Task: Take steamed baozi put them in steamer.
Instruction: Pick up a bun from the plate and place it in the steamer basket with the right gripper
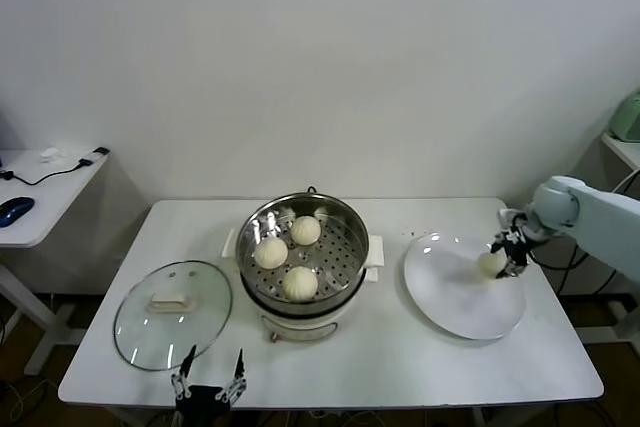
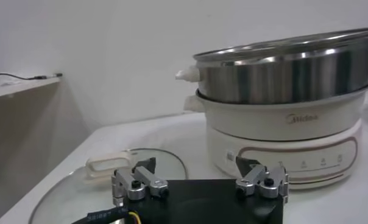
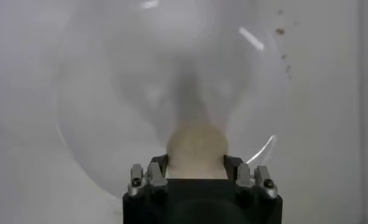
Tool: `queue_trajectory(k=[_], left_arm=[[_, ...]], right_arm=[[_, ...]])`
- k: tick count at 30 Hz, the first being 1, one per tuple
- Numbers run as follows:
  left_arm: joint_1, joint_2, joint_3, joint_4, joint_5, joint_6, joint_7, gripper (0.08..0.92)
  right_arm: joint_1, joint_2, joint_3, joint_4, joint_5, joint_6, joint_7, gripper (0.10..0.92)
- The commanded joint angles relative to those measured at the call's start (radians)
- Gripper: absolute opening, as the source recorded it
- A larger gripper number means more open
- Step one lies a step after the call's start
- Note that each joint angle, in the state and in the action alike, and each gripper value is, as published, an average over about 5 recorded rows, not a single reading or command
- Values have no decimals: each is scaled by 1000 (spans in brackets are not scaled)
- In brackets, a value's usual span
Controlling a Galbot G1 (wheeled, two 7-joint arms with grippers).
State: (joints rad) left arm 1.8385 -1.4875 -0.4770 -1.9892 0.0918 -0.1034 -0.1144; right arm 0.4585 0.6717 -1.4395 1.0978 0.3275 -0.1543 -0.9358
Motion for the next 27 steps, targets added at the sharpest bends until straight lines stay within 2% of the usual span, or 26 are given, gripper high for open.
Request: queue_trajectory(k=[1,6,10,17,27], left_arm=[[0,1,3,-2,1,0,0,823],[-7,4,17,-4,5,2,1,823],[-8,2,34,-4,12,0,0,823],[-4,-2,53,-1,27,-10,-5,823],[0,0,32,-4,15,-10,-5,823]], right_arm=[[606,98,-407,381,470,-115,74,628],[728,253,-397,541,707,-219,180,628],[693,351,-352,580,783,-277,250,628],[485,470,-321,518,738,-330,332,628],[290,530,-278,360,612,-341,343,628]])
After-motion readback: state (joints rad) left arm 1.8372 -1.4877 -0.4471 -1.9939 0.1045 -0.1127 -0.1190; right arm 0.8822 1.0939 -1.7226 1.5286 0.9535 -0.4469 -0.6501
